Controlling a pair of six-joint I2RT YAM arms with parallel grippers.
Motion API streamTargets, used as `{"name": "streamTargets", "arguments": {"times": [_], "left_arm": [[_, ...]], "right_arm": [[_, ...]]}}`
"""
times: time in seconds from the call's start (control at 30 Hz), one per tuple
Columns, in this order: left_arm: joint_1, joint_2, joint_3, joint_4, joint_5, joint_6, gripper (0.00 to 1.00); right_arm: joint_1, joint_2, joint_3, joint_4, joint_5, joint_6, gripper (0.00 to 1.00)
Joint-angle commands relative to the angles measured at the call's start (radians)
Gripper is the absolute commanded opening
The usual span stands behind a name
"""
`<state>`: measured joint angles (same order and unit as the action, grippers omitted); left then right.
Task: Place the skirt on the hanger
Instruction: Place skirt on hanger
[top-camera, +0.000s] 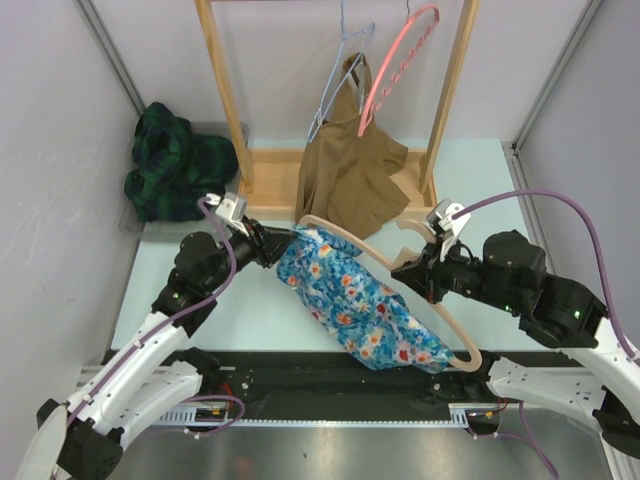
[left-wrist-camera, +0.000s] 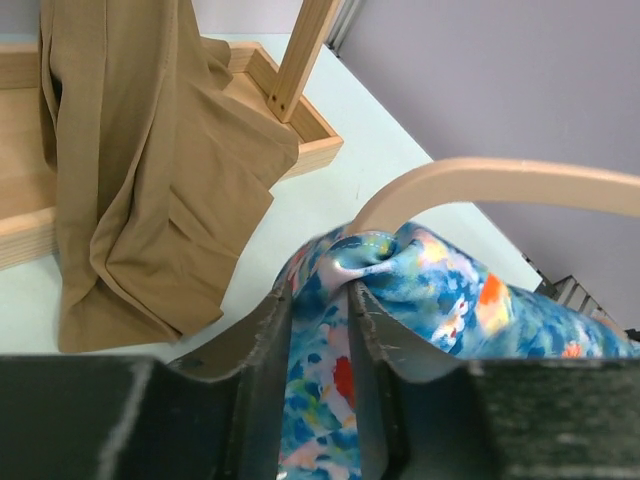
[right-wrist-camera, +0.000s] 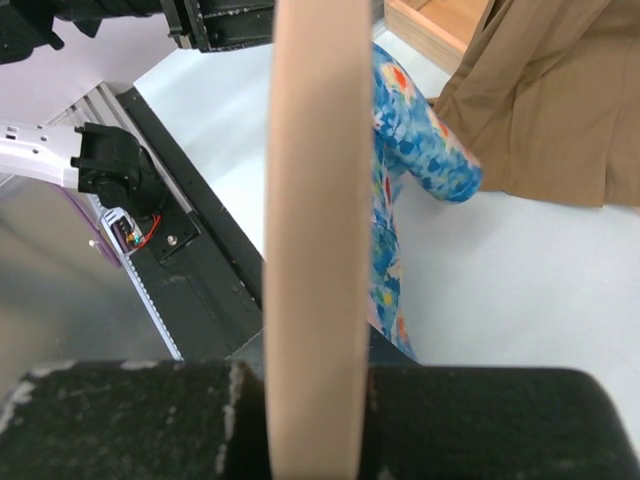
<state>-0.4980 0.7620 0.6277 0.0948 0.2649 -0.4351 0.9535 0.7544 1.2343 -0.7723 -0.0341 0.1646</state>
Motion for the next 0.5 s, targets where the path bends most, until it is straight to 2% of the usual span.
{"name": "streamTargets", "arguments": {"times": [0.0,0.1,0.13,0.2,0.23,0.33,0.47], "left_arm": [[-0.001,-0.001,0.064,0.033,0.01,-0.005,0.36],[-0.001,-0.012,0.082,0.013,0.017,-0.004,0.52],[-0.001,-0.024,0.093,0.003,0.013,-0.004,0.67],[0.001,-0.039,0.101,-0.024,-0.01,0.005,0.79],[-0.001,-0.05,0.112,-0.038,-0.022,0.01,0.89],[-0.001,-0.096,0.138,-0.086,-0.058,0.03,1.0],[-0.001,-0.106,0.194,-0.087,0.098,0.126,1.0]], "right_arm": [[-0.001,0.006,0.044,0.071,-0.032,0.007,0.0],[-0.001,0.023,0.044,0.079,-0.044,0.012,0.0],[-0.002,0.029,0.045,0.085,-0.046,0.01,0.0],[-0.001,0.034,0.045,0.091,-0.047,0.007,0.0],[-0.001,0.034,0.045,0.1,-0.049,0.007,0.0],[-0.001,0.036,0.045,0.11,-0.058,0.003,0.0],[-0.001,0.04,0.045,0.107,-0.137,-0.014,0.0]]}}
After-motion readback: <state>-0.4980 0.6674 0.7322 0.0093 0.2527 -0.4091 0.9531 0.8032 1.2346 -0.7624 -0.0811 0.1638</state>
